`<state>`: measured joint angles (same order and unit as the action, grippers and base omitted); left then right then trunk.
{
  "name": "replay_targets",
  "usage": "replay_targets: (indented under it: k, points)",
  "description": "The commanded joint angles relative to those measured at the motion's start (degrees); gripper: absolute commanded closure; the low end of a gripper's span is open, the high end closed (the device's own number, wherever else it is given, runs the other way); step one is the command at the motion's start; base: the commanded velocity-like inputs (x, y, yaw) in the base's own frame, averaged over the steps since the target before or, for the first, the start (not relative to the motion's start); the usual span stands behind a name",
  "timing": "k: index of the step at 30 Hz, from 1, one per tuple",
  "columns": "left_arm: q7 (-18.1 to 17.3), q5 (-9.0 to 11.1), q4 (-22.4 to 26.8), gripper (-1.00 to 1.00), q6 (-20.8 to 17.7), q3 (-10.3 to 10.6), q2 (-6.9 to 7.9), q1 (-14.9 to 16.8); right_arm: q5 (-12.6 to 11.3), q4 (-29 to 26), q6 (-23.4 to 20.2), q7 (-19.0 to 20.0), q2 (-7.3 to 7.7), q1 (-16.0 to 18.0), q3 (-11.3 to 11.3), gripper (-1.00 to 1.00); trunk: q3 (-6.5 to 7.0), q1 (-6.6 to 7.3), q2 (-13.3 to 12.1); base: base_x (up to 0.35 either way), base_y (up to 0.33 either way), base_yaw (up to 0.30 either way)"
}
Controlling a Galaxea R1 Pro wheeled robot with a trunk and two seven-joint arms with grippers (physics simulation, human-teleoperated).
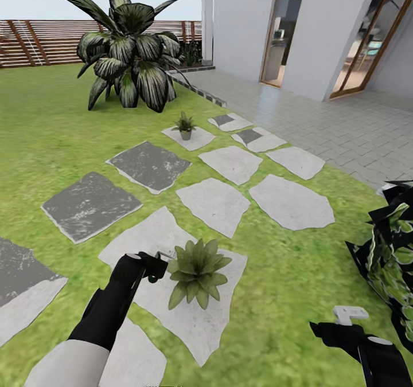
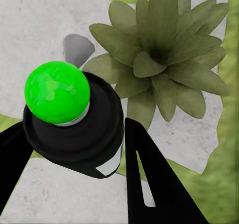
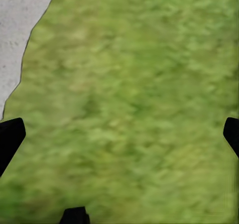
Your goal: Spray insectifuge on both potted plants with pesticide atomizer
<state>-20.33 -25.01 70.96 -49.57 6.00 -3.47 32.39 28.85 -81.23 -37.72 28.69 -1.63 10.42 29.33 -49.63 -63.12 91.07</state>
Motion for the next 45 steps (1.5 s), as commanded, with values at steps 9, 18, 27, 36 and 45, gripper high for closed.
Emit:
replay_targets:
  k: [9, 18, 27, 36, 45]
  points:
    - [-0.5, -0.6, 0.1, 1.00, -0.2, 0.1, -0.11, -0.3, 0.6, -0.1, -0.1, 0.6, -0.04, 0.0, 0.2, -1.00, -0.12, 0.00, 0.0, 0.003, -0.296, 0.179]
    - [-0.5, -0.6, 0.1, 1.00, -0.2, 0.1, -0.08, -0.6, 0.6, -0.1, -0.1, 0.6, -0.04, 0.0, 0.2, -1.00, -0.12, 0.00, 0.0, 0.000, -0.116, -0.065]
    - [-0.5, -0.7, 0.4, 1.00, -0.2, -0.4, -0.01, -1.1, 0.6, -0.1, -0.1, 0.6, -0.04, 0.0, 0.1, -1.00, -0.12, 0.00, 0.0, 0.000, -0.227, -0.109]
    - [-0.5, -0.7, 0.5, 1.00, -0.2, -0.4, 0.04, -4.7, 0.7, -0.1, -0.1, 0.6, -0.04, 0.0, 0.1, -1.00, -0.12, 0.00, 0.0, 0.000, -0.012, -0.002]
    - [-0.5, -0.7, 0.5, 1.00, -0.2, -0.4, 0.04, -4.9, 0.7, -0.1, -0.1, 0.6, -0.04, 0.0, 0.1, -1.00, -0.12, 0.00, 0.0, 0.000, 0.000, 0.000]
